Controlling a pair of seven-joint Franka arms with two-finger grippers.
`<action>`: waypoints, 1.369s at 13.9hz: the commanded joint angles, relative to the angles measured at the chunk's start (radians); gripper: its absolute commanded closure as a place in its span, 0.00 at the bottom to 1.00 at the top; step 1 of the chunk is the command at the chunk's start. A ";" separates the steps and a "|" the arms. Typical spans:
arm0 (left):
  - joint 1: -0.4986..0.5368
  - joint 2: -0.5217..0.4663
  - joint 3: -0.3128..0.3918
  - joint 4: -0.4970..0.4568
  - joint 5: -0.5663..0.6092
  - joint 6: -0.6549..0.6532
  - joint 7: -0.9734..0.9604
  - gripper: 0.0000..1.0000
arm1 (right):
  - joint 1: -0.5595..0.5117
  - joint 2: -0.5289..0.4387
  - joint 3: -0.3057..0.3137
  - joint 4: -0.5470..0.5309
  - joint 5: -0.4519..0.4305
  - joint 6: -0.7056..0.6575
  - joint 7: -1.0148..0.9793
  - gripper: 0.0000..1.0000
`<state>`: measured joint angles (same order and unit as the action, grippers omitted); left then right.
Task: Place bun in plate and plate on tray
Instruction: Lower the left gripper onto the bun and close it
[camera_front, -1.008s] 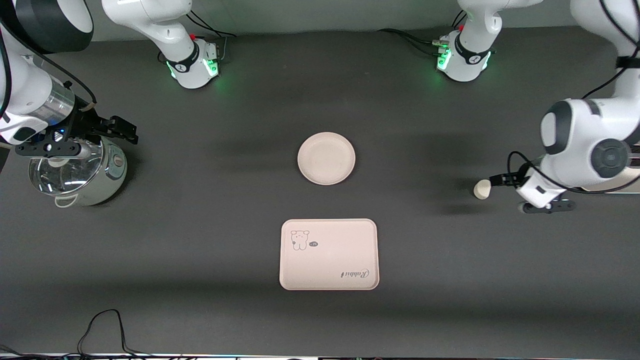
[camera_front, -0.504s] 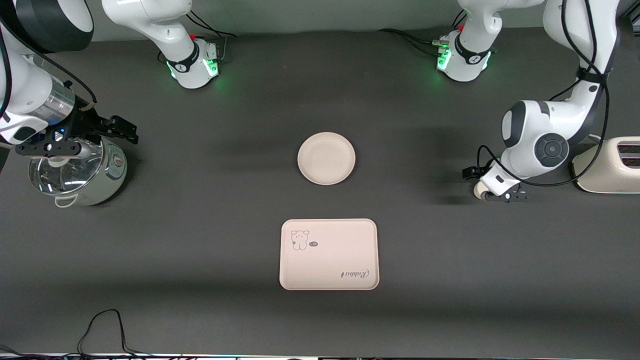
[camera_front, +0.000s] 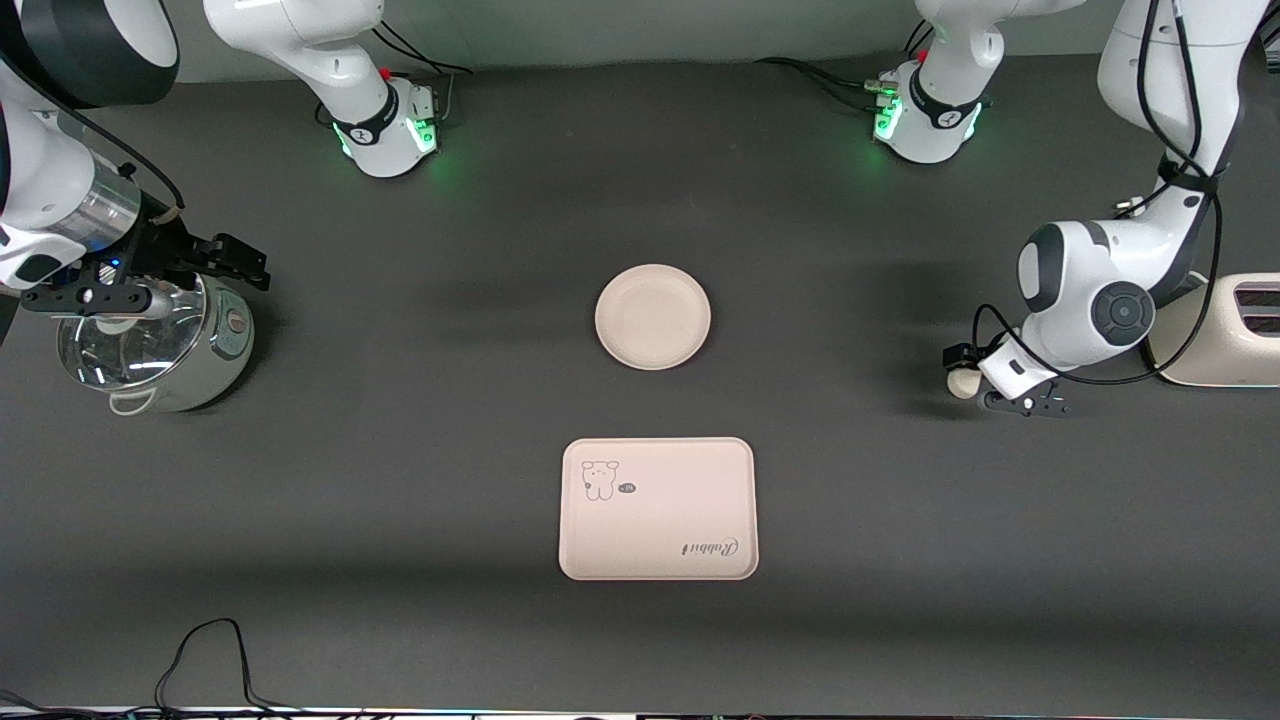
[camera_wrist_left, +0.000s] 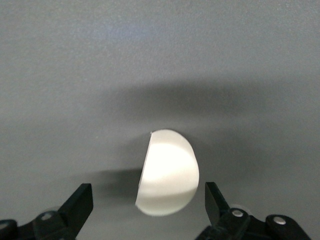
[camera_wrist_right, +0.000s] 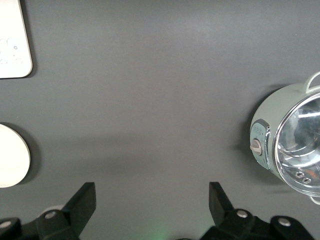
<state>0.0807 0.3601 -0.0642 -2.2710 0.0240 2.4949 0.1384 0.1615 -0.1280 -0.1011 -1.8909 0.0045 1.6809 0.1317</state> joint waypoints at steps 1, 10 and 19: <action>-0.001 0.011 -0.003 0.001 0.007 0.018 0.012 0.00 | 0.001 -0.009 -0.006 -0.010 0.006 0.008 -0.014 0.00; -0.003 0.002 -0.005 0.010 0.001 -0.004 0.001 0.70 | 0.006 -0.010 0.006 -0.005 0.005 0.023 -0.017 0.00; 0.022 -0.315 0.003 0.200 -0.002 -0.577 -0.008 0.69 | 0.009 -0.009 -0.005 -0.010 0.006 0.026 -0.015 0.00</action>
<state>0.0868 0.1820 -0.0612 -2.0730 0.0228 2.0416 0.1369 0.1648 -0.1283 -0.0987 -1.8959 0.0045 1.6954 0.1317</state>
